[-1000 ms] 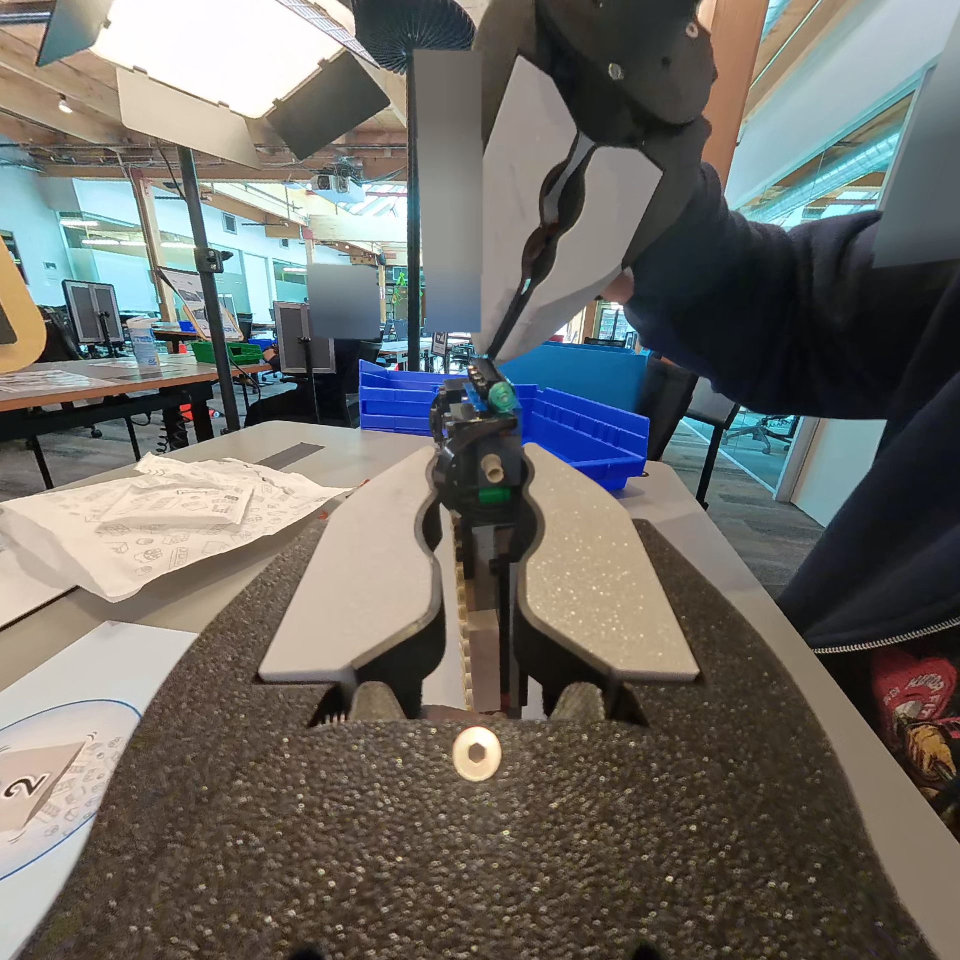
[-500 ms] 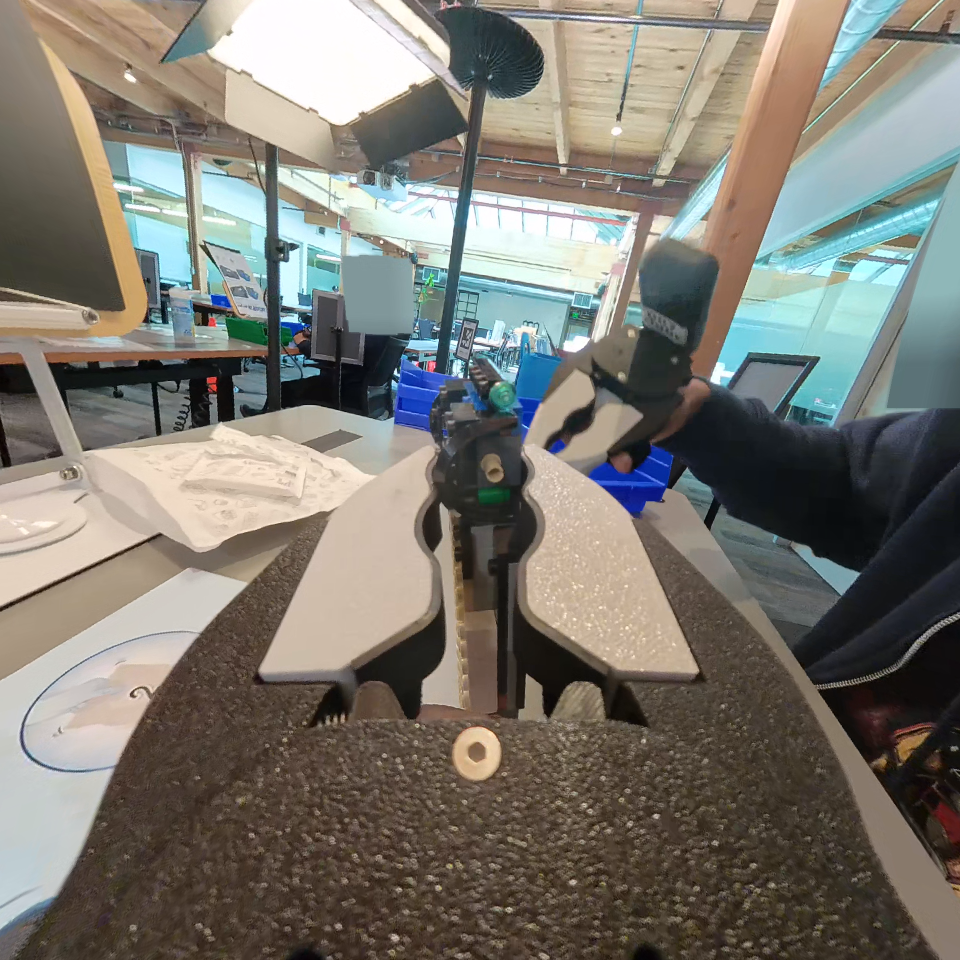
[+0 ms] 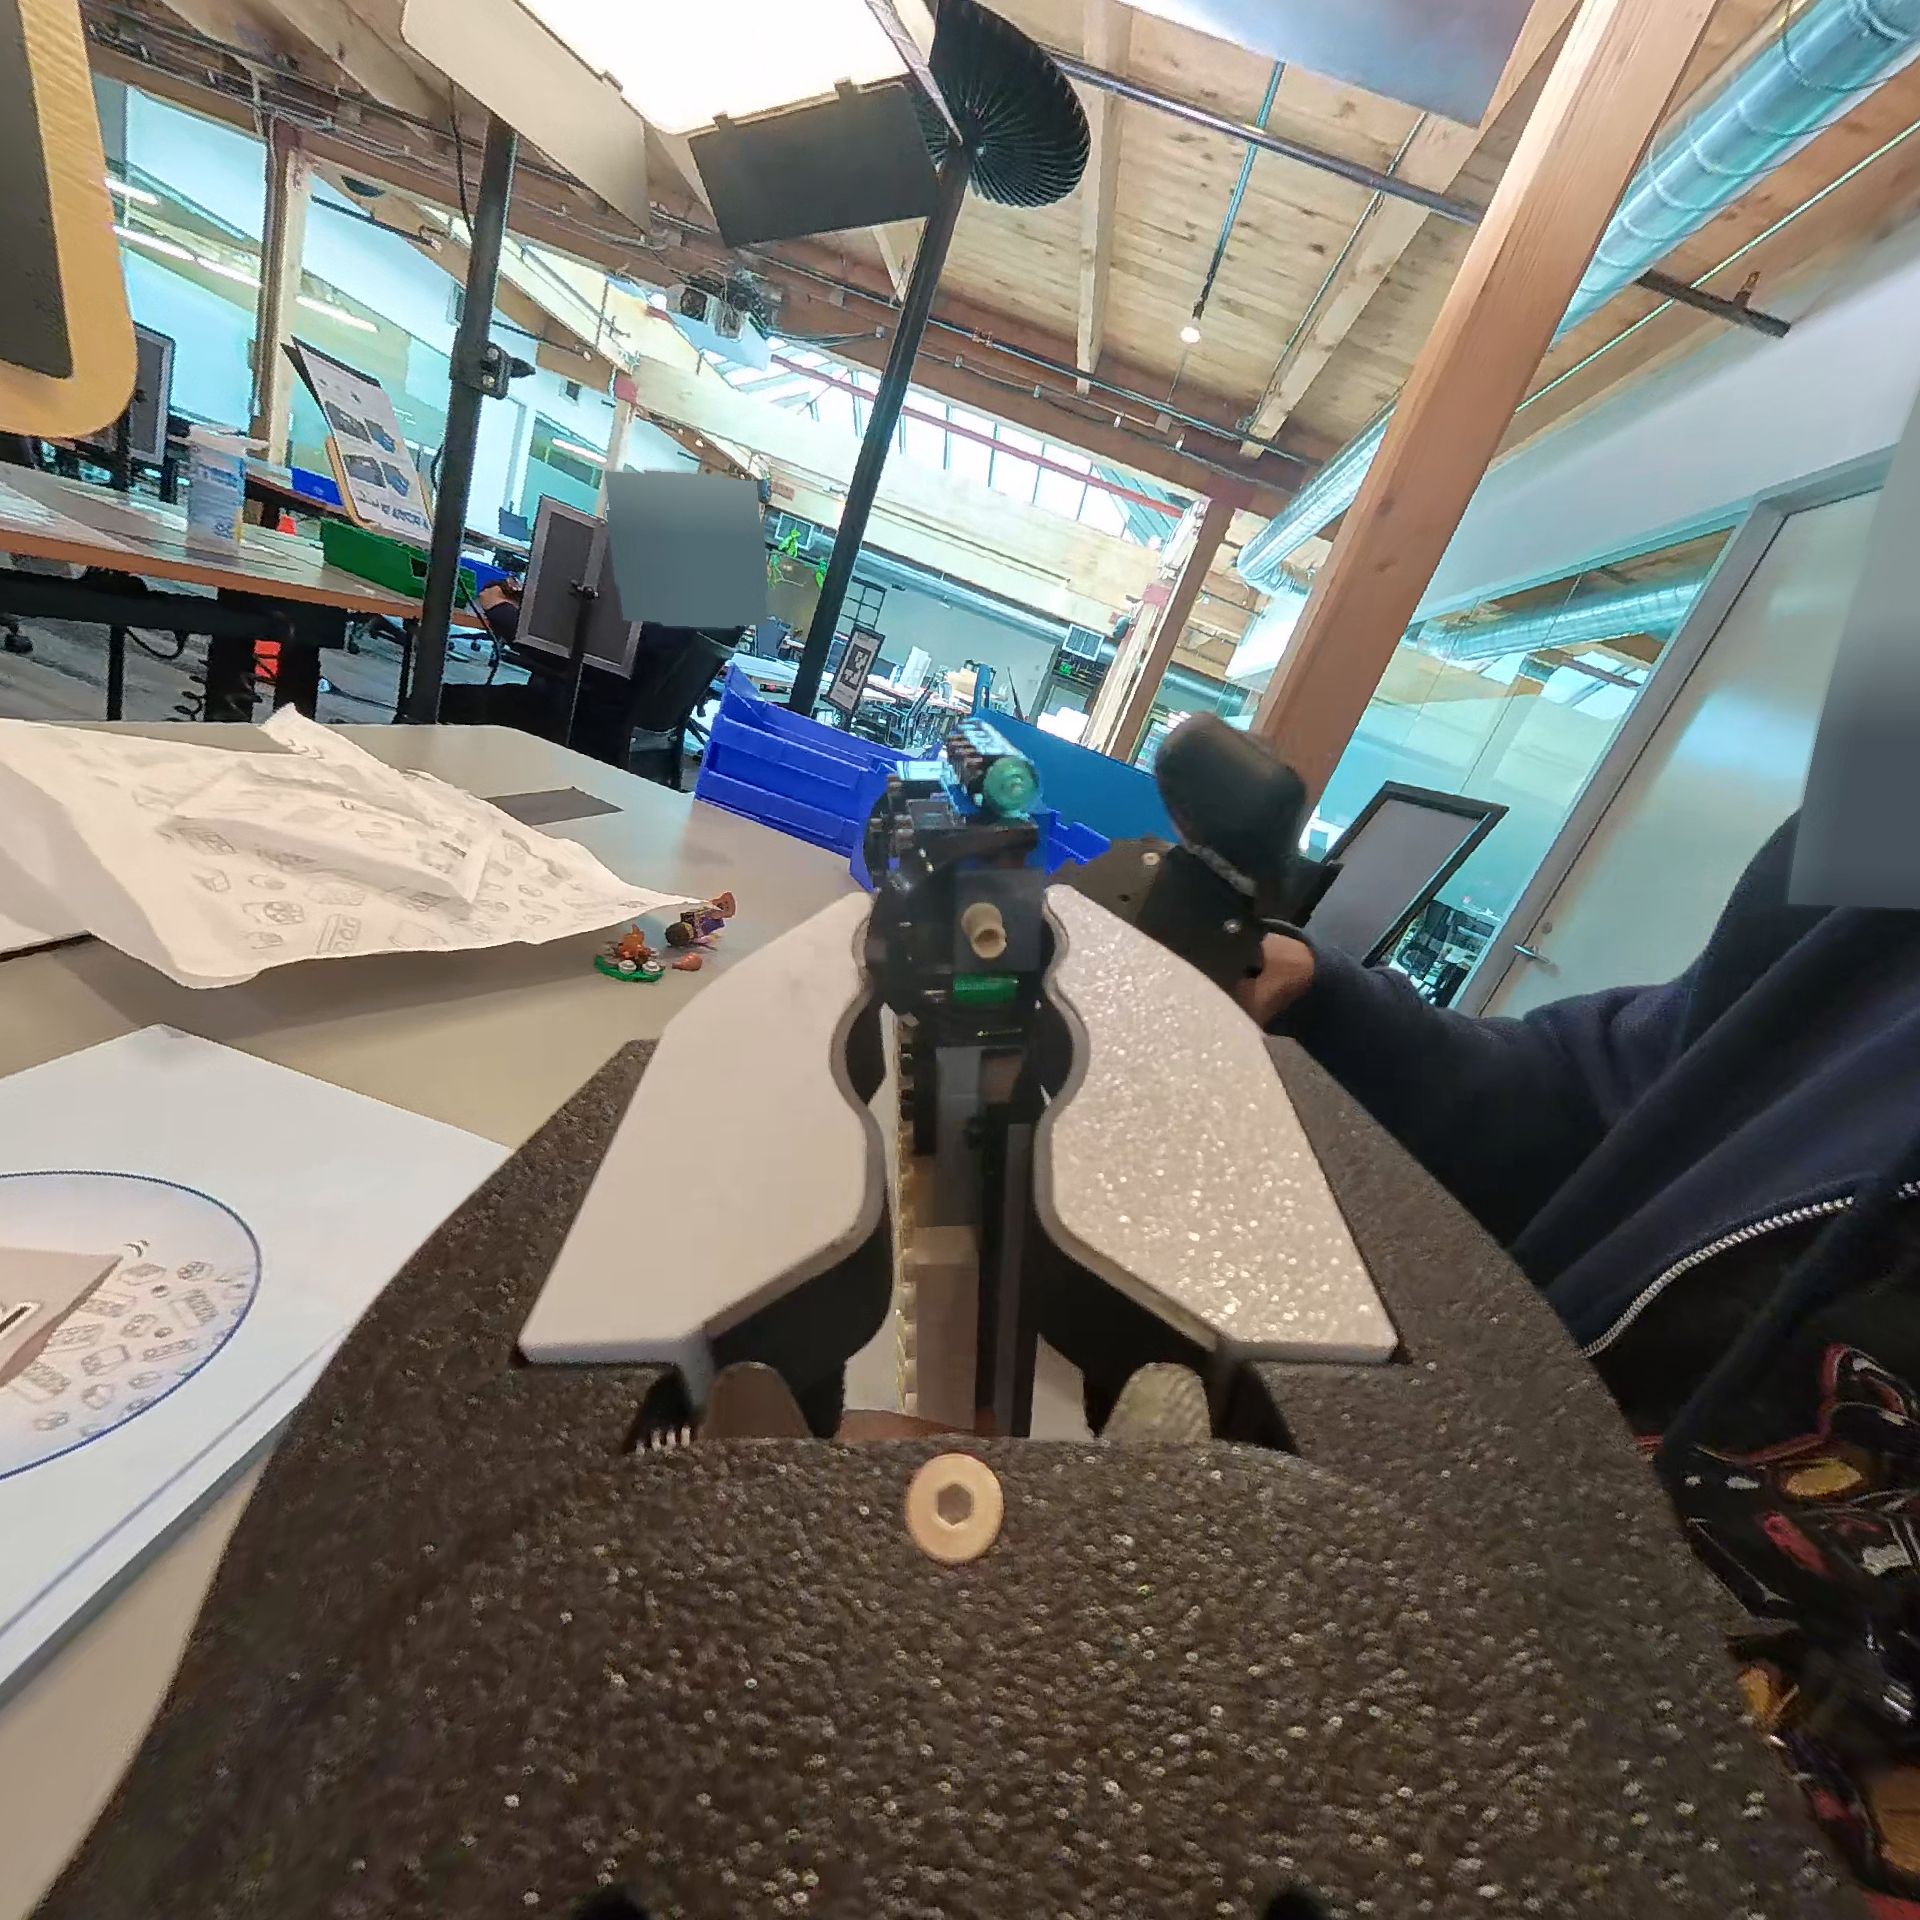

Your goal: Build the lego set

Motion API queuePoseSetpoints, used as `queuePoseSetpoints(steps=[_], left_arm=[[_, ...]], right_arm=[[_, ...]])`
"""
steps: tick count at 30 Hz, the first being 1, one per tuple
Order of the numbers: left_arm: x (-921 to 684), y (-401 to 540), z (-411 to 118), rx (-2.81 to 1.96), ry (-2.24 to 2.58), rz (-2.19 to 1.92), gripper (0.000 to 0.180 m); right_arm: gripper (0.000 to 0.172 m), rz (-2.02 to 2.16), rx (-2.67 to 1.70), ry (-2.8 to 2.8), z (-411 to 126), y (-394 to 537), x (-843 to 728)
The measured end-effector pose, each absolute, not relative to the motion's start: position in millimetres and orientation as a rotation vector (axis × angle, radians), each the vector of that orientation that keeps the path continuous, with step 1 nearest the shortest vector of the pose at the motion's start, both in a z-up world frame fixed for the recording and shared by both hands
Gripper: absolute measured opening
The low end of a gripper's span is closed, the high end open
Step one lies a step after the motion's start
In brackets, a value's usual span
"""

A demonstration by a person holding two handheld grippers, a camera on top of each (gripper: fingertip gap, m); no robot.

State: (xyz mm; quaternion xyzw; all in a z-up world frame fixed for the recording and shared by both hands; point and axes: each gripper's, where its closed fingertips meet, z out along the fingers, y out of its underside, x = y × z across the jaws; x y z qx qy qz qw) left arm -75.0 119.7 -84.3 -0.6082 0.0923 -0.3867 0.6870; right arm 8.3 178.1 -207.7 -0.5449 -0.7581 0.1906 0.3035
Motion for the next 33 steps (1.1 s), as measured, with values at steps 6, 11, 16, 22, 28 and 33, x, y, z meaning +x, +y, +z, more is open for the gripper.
queuePoseSetpoints(steps=[6, 11, 16, 22, 28, 33], left_arm=[[-78.7, 119.4, -83.8, -1.370, 0.211, -0.838, 0.025], [-77.5, 118.3, -81.8, -1.362, 0.206, -0.862, 0.025], [-75.3, 118.6, -82.8, -1.366, 0.206, -0.875, 0.025], [-74.1, 119.4, -84.6, -1.376, 0.210, -0.870, 0.025], [-75.3, 119.3, -84.6, -1.379, 0.216, -0.858, 0.025], [-75.2, 119.6, -84.9, -1.377, 0.210, -0.870, 0.025]], right_arm=[[0.013, 0.507, -1.543, -2.092, -226.9, 181.6, -8.1], [0.013, 0.569, -1.621, -2.064, -230.7, 172.1, -9.4], [0.017, 0.631, -1.578, -2.077, -227.5, 156.8, -7.2], [0.012, 0.589, -1.605, -1.997, -225.7, 190.3, -14.9], [0.005, 0.658, -1.576, -2.072, -231.1, 184.5, -17.2], [0.006, 0.645, -1.567, -2.072, -231.1, 173.9, -18.2]])
